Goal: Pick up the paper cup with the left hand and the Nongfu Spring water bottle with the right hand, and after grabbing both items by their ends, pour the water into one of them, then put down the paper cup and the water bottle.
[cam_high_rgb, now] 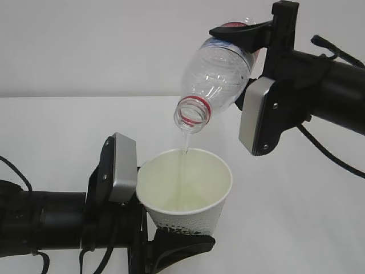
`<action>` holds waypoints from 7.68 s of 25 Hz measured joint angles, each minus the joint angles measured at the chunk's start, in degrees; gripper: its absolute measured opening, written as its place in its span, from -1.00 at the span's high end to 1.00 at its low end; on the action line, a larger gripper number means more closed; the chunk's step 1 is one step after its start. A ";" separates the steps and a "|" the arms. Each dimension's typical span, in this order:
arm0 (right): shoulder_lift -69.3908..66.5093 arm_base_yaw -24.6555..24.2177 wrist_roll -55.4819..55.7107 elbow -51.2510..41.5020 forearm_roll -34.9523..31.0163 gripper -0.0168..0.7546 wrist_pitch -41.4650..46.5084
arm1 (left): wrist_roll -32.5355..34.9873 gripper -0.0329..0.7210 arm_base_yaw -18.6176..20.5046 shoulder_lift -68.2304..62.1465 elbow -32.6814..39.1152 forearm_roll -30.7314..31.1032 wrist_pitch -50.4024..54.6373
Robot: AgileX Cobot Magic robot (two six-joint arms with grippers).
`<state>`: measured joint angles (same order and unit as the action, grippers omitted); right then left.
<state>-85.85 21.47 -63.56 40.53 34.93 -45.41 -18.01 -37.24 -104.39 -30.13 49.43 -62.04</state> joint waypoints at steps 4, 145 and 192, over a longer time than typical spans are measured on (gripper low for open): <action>0.00 0.00 -0.33 0.00 0.00 -0.28 0.00 | 0.00 -0.42 0.00 0.00 0.00 0.00 0.00; 0.00 0.00 -1.77 0.00 -0.63 -0.28 -0.54 | 1.45 -0.42 0.00 -0.12 0.00 0.00 0.00; 0.00 0.00 -3.27 0.00 -2.38 -0.28 -1.84 | 1.45 -0.42 0.00 -0.12 0.00 -1.78 0.00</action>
<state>-85.85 21.47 -66.83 40.53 32.55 -47.25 -16.56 -37.24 -104.51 -30.13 47.65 -62.04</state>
